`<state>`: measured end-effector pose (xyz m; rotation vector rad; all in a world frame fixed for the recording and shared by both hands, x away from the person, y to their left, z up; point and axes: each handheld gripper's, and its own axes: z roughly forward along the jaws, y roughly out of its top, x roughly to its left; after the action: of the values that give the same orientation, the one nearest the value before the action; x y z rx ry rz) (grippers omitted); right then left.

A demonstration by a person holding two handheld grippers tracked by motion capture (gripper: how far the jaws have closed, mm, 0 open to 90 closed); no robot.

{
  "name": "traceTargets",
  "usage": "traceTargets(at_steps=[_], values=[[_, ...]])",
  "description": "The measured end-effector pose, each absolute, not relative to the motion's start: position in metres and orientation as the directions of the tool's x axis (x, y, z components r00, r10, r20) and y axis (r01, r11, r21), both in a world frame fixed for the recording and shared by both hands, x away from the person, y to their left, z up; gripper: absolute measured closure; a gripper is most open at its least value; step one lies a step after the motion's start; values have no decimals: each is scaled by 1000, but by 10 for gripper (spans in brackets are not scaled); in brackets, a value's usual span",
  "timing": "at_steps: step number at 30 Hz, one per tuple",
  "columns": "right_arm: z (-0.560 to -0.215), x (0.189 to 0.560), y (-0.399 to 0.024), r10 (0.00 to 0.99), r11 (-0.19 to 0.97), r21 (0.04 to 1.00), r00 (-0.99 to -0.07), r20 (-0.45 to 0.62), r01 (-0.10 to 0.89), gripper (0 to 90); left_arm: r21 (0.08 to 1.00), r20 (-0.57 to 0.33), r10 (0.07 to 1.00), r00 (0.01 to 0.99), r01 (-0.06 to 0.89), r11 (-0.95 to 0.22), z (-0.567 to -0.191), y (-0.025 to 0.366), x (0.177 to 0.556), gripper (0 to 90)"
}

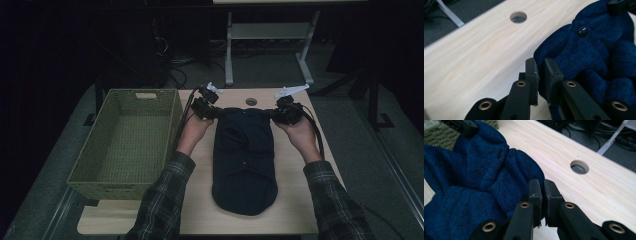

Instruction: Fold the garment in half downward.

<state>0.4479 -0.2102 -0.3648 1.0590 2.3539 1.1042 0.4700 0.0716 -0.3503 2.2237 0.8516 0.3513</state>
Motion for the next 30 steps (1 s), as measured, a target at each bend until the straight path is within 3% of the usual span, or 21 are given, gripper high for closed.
traceTargets(at_steps=[11, 30], values=[[-331, 443, -206, 751, 440, 803, -656, -82, 403, 854, 745, 98, 673, 733, 395, -538, -319, 68, 461, 821], [-356, 397, -212, 714, 429, 837, -696, -83, 341, 845, 761, 95, 616, 782, 341, -551, -341, 76, 415, 812]])
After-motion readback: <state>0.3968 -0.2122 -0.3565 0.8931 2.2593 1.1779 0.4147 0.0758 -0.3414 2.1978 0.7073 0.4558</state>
